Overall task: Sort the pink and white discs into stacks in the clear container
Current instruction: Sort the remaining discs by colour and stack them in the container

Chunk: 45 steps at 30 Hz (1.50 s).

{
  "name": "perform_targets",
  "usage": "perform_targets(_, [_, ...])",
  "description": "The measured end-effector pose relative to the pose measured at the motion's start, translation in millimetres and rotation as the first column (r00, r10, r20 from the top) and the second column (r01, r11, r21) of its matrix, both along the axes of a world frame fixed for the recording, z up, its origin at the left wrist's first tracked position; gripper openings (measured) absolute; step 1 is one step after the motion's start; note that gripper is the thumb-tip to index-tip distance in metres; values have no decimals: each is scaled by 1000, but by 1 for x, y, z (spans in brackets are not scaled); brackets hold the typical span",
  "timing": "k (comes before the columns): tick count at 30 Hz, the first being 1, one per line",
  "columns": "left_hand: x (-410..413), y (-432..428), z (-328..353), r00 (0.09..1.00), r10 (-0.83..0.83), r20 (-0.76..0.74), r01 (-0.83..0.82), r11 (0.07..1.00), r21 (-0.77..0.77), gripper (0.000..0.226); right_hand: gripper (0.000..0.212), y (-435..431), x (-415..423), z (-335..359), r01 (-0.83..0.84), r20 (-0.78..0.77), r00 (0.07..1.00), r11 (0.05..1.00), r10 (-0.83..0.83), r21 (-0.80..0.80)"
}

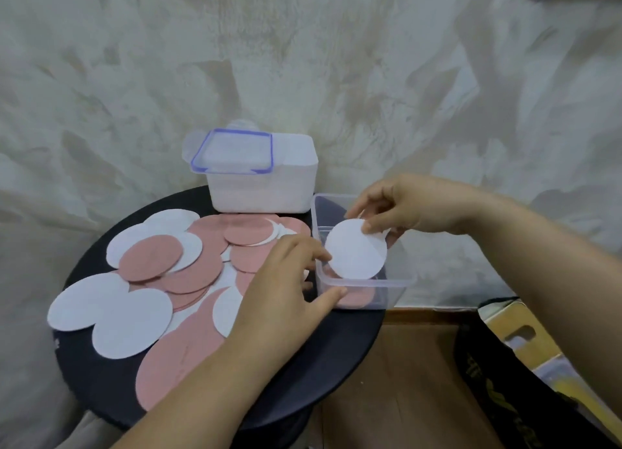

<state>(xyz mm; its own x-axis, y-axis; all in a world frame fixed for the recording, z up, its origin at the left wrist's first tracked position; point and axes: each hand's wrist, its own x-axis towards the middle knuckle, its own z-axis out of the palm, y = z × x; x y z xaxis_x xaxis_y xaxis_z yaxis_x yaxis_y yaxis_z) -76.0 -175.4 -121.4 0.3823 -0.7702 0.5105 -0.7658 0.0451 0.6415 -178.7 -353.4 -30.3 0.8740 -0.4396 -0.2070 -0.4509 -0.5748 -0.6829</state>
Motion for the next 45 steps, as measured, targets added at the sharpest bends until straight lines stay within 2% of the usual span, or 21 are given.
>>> perform_targets(4, [1, -2, -6, 1000, 12, -20, -13, 998, -57, 35, 18, -8, 17, -11, -110, -108, 988, 994, 108, -14])
perform_targets(7, [0, -3, -9, 997, 17, -72, -22, 997, -71, 37, 15, -12, 26, -19, -150, -150, 979, 987, 142, -49])
perform_targets(16, [-1, -5, -15, 994, 30, -103, -41, 993, -109, 37, 10, -10, 35, -33, -283, -296, 930, 940, 219, -193])
perform_targets(24, [-3, -3, -13, 990, 23, -136, -36, 995, -95, 36, 19, -6, 38, -28, -357, -425, 869, 915, 253, -185])
perform_targets(27, [-4, -3, -13, 988, 29, -152, -43, 995, -88, 40, 21, -6, 43, -25, -366, -486, 835, 920, 259, -137])
perform_targets(33, [-4, -3, -13, 986, 20, -166, -35, 995, -90, 41, 25, -9, 43, -24, -311, -459, 842, 950, 284, 17])
perform_targets(45, [-4, -2, -11, 989, 4, -146, -19, 994, -105, 41, 20, 0, 44, -23, -336, -436, 850, 942, 295, -20])
